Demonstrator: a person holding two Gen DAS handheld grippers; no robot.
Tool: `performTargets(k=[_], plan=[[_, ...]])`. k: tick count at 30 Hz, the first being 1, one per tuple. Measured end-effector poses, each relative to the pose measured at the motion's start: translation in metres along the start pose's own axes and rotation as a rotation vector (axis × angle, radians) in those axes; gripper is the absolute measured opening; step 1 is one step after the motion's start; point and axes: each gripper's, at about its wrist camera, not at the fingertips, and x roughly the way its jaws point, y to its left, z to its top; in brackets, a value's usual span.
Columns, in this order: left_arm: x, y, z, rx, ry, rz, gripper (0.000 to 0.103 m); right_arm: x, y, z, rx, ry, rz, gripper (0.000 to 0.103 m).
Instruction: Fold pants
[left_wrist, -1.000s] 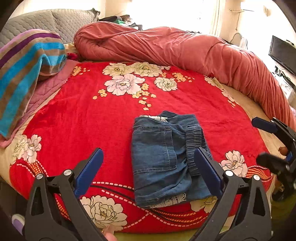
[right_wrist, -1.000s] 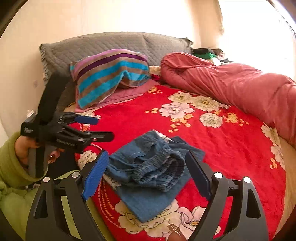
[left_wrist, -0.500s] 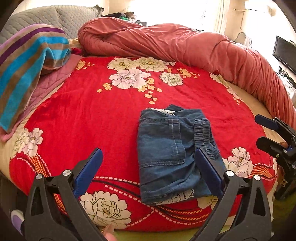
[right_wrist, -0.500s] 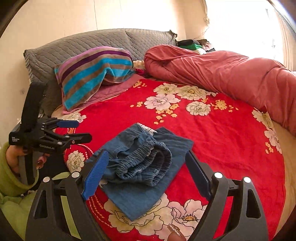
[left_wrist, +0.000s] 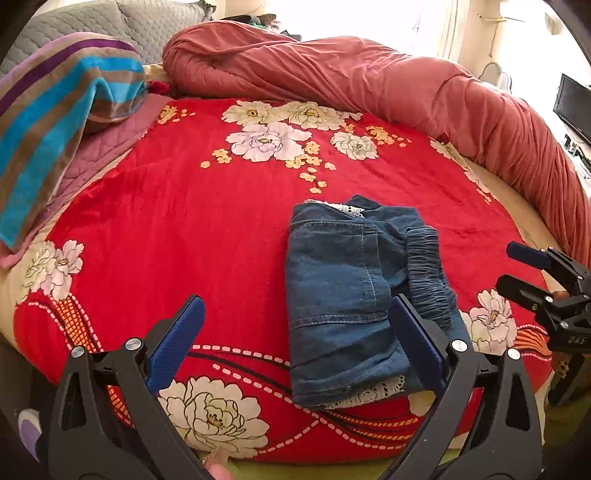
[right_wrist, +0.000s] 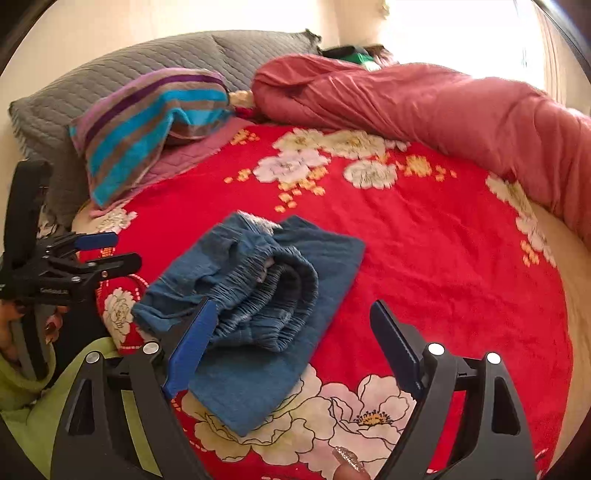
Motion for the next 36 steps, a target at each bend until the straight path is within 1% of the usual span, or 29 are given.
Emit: performTargets(k=[3,9,12,15,16,18,19,21,23,28,30,31,32,34,35,36], plan=[[0.010,0.001,0.002,-0.004,0.017,0.000,0.093,0.014,-0.005,-0.002,0.036,0.036,0.000,0.084],[0.033,0.001,0.004,-0.018,0.059,-0.028,0.093,0.040,-0.019,-0.003,0.114,0.096,0.004,0.084],[0.048,0.002,0.004,-0.021,0.088,-0.035,0.093,0.056,-0.022,-0.003,0.128,0.140,-0.001,0.074],[0.062,0.004,0.004,-0.037,0.119,-0.067,0.093,0.072,-0.026,-0.003,0.166,0.172,0.039,0.072],[0.066,0.005,0.005,-0.040,0.128,-0.074,0.092,0.075,-0.026,-0.002,0.171,0.176,0.048,0.069],[0.073,0.004,0.005,-0.044,0.144,-0.092,0.085,0.083,-0.027,-0.002,0.181,0.188,0.060,0.067],[0.077,0.004,0.005,-0.045,0.152,-0.103,0.083,0.089,-0.028,-0.002,0.189,0.200,0.072,0.067],[0.085,0.002,0.006,-0.049,0.167,-0.128,0.074,0.094,-0.030,-0.003,0.209,0.209,0.088,0.067],[0.090,0.001,0.007,-0.052,0.176,-0.148,0.068,0.098,-0.031,-0.003,0.223,0.209,0.105,0.067],[0.099,-0.004,0.008,-0.055,0.188,-0.180,0.063,0.101,-0.030,-0.001,0.215,0.199,0.118,0.067],[0.100,-0.006,0.009,-0.053,0.186,-0.183,0.058,0.103,-0.029,-0.001,0.207,0.192,0.126,0.065],[0.101,-0.007,0.008,-0.055,0.184,-0.184,0.056,0.103,-0.029,-0.001,0.200,0.189,0.134,0.062],[0.101,-0.008,0.009,-0.058,0.184,-0.187,0.052,0.104,-0.028,0.000,0.193,0.187,0.145,0.059],[0.101,-0.010,0.009,-0.052,0.184,-0.184,0.045,0.105,-0.026,0.001,0.175,0.183,0.168,0.046],[0.100,-0.011,0.009,-0.046,0.182,-0.183,0.039,0.105,-0.024,0.003,0.166,0.178,0.178,0.042],[0.098,-0.014,0.010,-0.036,0.176,-0.178,0.033,0.104,-0.020,0.004,0.147,0.169,0.185,0.033]])
